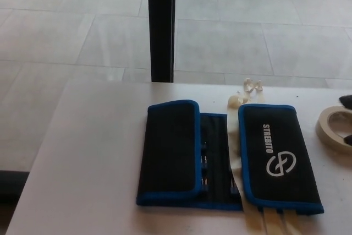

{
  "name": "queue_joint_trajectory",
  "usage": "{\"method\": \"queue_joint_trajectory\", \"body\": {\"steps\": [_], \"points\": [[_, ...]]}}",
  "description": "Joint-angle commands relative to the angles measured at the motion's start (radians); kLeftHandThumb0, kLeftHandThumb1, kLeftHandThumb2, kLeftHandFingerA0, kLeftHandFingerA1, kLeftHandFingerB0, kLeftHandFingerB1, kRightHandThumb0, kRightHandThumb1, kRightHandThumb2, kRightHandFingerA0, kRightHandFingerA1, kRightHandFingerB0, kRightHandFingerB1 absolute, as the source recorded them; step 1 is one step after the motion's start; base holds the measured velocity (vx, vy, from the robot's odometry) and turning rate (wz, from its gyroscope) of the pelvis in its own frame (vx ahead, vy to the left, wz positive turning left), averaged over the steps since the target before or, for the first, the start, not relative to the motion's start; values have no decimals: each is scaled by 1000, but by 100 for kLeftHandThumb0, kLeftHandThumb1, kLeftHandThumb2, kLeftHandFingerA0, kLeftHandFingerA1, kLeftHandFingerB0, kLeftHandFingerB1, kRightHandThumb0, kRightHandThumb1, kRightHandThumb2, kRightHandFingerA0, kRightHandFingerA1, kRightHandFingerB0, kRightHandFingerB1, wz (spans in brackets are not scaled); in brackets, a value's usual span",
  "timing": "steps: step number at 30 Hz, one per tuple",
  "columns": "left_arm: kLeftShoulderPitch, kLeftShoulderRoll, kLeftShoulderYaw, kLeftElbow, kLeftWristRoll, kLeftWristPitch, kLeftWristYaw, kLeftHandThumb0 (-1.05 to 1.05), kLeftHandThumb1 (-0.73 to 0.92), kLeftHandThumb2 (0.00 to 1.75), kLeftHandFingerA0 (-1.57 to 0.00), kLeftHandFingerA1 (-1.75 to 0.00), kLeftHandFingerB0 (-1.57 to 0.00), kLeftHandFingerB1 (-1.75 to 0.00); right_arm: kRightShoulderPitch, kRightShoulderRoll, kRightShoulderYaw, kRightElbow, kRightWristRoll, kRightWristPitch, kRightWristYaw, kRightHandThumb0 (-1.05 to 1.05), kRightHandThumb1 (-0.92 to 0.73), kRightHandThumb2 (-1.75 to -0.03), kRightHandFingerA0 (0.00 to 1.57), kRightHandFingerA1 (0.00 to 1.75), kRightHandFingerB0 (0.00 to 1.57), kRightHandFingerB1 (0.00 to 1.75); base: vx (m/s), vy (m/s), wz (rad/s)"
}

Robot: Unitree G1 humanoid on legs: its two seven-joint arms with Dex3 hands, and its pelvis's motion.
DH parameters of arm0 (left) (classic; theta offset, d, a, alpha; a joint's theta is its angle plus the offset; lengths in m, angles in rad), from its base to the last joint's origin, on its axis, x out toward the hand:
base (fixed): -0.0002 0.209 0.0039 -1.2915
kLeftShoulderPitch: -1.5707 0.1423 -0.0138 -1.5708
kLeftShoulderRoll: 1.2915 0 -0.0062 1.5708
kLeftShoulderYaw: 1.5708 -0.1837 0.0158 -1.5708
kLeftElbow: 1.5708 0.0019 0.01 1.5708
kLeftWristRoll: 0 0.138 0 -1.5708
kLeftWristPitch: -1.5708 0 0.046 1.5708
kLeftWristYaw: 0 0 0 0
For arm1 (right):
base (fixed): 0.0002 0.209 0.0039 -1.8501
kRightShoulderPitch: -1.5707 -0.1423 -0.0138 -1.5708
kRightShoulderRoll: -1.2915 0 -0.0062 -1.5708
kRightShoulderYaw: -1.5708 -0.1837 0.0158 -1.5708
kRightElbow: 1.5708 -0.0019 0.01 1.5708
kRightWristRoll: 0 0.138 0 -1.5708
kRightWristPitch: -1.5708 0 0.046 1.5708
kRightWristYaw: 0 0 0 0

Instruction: The robot uses its right hand to lift an edge of the toolkit kept in middle of the desk and make one fold in it

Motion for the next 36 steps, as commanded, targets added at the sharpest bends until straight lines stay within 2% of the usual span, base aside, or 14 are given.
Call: {"method": "queue_joint_trajectory", "body": {"steps": [1,10,13,18,20,21,24,25,27,31,32,33,34,36], "points": [[22,37,-8,8,0,7,4,-68,82,65,-68,-76,-70,-62,-24,33,-746,405,426,25,-97,-65,-81,-65,77,56,58,48,0,0,0],[22,26,3,3,-13,14,7,-68,83,65,-78,-87,-70,-64,-67,39,-938,813,429,-216,-289,-63,-86,-65,70,74,53,57,0,0,0],[15,15,10,9,-21,8,4,-67,83,64,-73,-72,-69,-62,-87,67,-1005,987,470,-365,-380,-61,-81,-64,71,88,51,62,0,0,0],[24,8,-1,5,-10,-4,2,-68,84,65,-73,-76,-66,-60,-74,86,-1018,1070,434,-432,-448,-64,-81,-64,68,90,54,60,0,0,0],[22,8,1,5,-13,4,1,-68,84,65,-73,-72,-64,-57,-68,90,-1022,1082,424,-426,-452,-64,-82,-64,64,92,50,60,0,0,0],[20,7,1,8,-13,7,2,-68,83,65,-74,-75,-68,-60,-64,92,-1035,1100,434,-428,-450,-63,-81,-64,61,99,32,61,0,0,0],[20,3,5,11,-17,9,4,-68,84,66,-72,-77,-71,-64,-63,100,-1090,1133,477,-410,-450,-61,-79,-64,59,102,26,56,0,0,0],[25,2,4,10,-16,0,-1,-68,85,66,-68,-75,-70,-64,-59,105,-1110,1150,488,-405,-458,-61,-79,-64,62,113,42,84,0,0,0],[30,1,-5,2,-7,-7,4,-69,86,65,-68,-75,-67,-60,-48,109,-1142,1195,516,-375,-433,-58,-82,-64,41,97,32,73,0,0,0],[13,-8,28,8,-41,-2,9,-69,83,64,-70,-73,-65,-61,-54,104,-1166,1238,513,-369,-428,-60,-82,-65,41,108,33,82,0,0,0],[15,-10,31,9,-45,-6,2,-68,84,65,-66,-73,-61,-60,-58,101,-1158,1261,499,-375,-416,-56,-67,-107,53,85,49,78,0,0,0],[16,-10,32,8,-45,-8,-4,-68,84,65,-66,-73,-61,-60,-62,97,-1165,1278,497,-379,-410,-56,-67,-107,53,85,49,78,0,0,0],[16,-10,31,8,-44,-9,-2,-68,84,65,-68,-81,-66,-63,-65,95,-1167,1286,490,-378,-412,-60,-84,-64,45,94,44,86,0,0,0],[12,-10,33,7,-44,-8,1,-68,83,65,-68,-77,-66,-61,-67,94,-1172,1300,480,-371,-411,-61,-84,-65,46,95,43,81,0,0,0]]}}
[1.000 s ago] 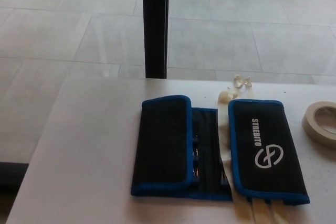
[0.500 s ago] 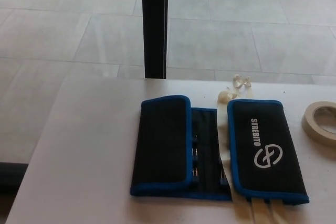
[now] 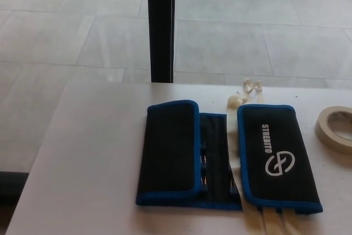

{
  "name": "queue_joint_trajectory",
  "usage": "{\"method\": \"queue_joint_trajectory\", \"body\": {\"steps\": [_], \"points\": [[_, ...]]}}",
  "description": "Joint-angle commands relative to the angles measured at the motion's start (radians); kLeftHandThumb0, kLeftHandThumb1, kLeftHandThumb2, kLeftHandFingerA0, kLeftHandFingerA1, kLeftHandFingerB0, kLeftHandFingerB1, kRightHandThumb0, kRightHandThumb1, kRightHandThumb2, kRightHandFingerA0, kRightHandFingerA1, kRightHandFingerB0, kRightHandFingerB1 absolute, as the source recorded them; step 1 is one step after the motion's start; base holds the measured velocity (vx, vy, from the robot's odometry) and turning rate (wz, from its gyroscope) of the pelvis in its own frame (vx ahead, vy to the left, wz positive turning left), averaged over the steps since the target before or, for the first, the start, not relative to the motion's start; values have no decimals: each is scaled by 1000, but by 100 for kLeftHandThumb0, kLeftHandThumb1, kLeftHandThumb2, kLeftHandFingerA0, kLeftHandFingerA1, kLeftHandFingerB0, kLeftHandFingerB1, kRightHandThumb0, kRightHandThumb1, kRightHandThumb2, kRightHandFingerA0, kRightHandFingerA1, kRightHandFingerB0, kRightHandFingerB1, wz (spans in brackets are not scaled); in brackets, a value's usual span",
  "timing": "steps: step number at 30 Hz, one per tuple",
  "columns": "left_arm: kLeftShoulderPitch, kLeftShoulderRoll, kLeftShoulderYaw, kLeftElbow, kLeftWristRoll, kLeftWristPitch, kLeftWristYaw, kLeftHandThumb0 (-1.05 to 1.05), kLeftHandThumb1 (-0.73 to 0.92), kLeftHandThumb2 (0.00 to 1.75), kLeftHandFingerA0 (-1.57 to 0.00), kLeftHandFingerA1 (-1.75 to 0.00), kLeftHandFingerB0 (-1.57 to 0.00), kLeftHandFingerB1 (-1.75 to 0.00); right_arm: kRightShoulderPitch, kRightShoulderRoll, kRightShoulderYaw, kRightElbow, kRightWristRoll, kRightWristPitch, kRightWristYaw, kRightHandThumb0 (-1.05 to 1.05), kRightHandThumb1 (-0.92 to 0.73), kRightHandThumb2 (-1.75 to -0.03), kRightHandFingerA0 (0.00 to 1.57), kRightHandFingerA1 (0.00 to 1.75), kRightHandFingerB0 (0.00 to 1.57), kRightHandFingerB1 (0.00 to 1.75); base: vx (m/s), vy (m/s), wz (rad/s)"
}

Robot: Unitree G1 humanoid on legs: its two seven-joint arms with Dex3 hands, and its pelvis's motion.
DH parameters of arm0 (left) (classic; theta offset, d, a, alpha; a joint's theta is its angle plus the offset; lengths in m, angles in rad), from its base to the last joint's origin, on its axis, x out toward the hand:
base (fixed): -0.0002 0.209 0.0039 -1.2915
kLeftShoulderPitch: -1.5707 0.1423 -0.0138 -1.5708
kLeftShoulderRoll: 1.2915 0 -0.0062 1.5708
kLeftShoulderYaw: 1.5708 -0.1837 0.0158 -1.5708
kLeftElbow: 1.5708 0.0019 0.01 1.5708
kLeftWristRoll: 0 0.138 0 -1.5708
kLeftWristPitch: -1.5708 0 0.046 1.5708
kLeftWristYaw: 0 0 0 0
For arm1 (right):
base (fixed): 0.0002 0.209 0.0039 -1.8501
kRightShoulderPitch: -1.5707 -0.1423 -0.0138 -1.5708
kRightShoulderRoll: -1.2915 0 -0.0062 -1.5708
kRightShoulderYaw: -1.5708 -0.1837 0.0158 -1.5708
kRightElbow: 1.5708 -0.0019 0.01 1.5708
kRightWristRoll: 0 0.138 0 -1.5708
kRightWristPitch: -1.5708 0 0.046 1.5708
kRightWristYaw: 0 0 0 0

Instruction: The robot uses its right hand to lift an edge of the toolkit kept in middle of the desk and make one fold in it

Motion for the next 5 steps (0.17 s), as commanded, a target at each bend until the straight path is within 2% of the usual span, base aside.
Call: {"method": "queue_joint_trajectory", "body": {"steps": [1,2,3,5], "points": [[4,2,29,7,-41,-9,-4,-69,84,65,-67,-76,-64,-60,-62,36,-249,281,223,-212,-239,-55,-63,-107,57,86,21,65,0,0,0],[2,1,29,5,-40,-8,-7,-69,84,65,-64,-76,-63,-59,-67,30,-268,298,238,-200,-212,-66,-87,-65,36,94,15,67,0,0,0],[3,4,21,3,-32,-7,-12,-70,86,66,-63,-72,-61,-58,-69,32,-277,309,246,-185,-194,-71,-73,-96,36,82,16,63,0,0,0],[5,7,9,1,-20,-7,-17,-70,86,66,-63,-72,-61,-58,-70,36,-282,318,245,-172,-186,-71,-73,-96,36,82,16,63,0,0,0]]}}
